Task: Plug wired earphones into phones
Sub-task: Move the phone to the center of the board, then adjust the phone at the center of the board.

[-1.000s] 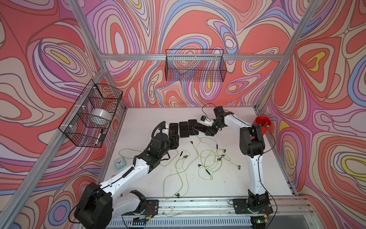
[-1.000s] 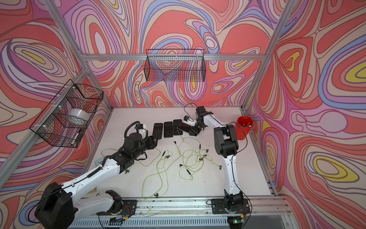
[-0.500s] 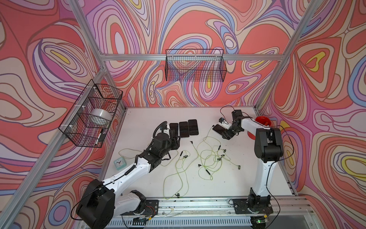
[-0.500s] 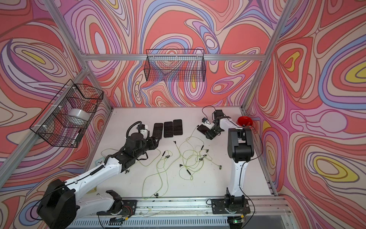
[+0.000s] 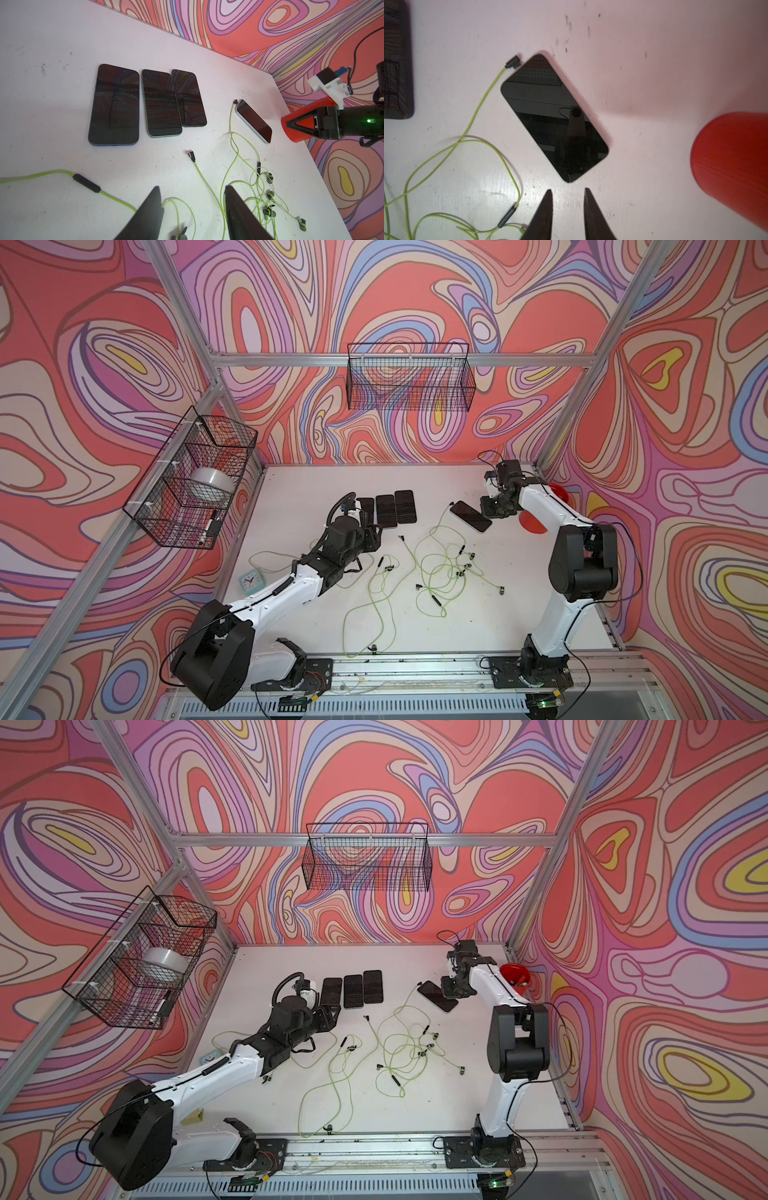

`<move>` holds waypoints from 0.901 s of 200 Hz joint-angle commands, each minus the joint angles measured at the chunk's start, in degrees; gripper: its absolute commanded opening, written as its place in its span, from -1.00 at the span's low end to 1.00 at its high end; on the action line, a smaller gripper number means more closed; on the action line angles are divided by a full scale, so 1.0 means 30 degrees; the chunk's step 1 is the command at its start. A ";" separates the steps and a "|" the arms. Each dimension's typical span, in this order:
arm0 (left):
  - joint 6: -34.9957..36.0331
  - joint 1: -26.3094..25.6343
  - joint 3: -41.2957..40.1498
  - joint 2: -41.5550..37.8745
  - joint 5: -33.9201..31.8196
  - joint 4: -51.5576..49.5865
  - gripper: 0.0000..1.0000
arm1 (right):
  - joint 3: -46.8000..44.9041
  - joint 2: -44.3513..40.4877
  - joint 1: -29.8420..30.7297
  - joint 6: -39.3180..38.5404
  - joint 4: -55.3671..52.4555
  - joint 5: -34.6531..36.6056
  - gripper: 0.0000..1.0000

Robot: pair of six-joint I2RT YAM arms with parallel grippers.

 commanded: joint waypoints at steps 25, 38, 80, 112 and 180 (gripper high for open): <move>-0.0200 0.0113 0.0712 0.0361 0.0307 0.0940 0.04 | -0.2035 0.0114 0.0785 0.5607 0.0296 0.1214 -0.77; -0.0218 0.0116 0.0689 0.0391 0.0266 0.0941 0.03 | -0.2025 0.0494 0.1350 0.5893 0.0330 0.1323 -0.78; -0.0289 0.0115 0.0473 0.0336 -0.0035 0.0926 0.03 | -0.1677 0.2021 0.1789 0.6623 0.0752 0.1493 -0.87; -0.0361 0.0117 0.0513 0.0252 -0.0066 0.0882 0.02 | 0.0263 0.4407 0.1401 0.5964 0.0363 0.2522 -0.88; -0.0356 0.0147 0.0623 -0.0463 -0.0354 0.0453 0.01 | 0.6759 0.8688 -0.0930 0.3961 0.0209 0.3353 -0.82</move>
